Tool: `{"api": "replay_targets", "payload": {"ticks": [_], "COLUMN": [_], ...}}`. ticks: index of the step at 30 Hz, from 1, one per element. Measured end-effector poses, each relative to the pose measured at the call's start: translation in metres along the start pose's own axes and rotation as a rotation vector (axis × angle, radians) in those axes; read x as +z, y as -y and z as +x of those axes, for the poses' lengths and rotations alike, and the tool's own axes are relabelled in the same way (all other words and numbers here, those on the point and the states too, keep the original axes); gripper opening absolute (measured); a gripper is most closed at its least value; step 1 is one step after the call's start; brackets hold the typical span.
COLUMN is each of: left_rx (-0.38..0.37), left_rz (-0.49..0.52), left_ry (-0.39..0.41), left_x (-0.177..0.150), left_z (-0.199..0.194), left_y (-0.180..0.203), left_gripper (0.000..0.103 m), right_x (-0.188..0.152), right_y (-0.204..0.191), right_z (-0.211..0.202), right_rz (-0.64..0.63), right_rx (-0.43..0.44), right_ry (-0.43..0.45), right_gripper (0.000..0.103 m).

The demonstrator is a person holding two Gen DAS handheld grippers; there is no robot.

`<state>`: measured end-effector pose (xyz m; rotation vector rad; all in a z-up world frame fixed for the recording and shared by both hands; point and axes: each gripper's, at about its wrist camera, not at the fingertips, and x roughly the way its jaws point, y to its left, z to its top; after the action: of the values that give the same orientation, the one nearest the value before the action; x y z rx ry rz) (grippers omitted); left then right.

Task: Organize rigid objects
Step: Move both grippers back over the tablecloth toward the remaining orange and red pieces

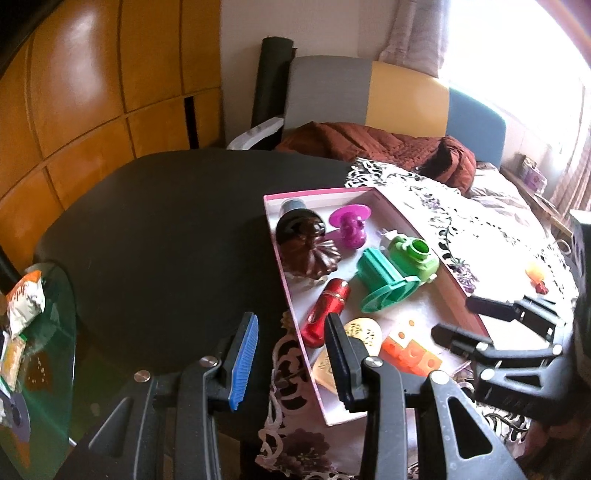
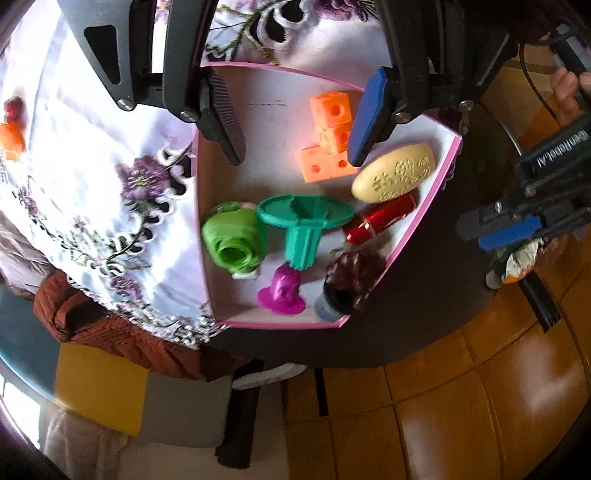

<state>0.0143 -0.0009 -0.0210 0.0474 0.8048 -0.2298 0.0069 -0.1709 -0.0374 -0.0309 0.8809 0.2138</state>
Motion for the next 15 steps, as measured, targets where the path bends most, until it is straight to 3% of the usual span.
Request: {"api": "replay_targets", "payload": {"ticks": [7, 15], "left_rx": [-0.033, -0.128], "left_rz": [0.077, 0.186], "left_ry": [0.014, 0.016], "left_x": [0.009, 0.021], "left_z": [-0.002, -0.001], "left_y": [0.027, 0.071], "left_gripper": [0.037, 0.037], "right_x": [0.007, -0.003], "right_y": [0.047, 0.174], "right_z": [-0.028, -0.072], "right_rz": [0.052, 0.221], "right_rx": [-0.078, -0.320], "right_ry": [0.062, 0.071], "right_gripper": [0.075, 0.076]}}
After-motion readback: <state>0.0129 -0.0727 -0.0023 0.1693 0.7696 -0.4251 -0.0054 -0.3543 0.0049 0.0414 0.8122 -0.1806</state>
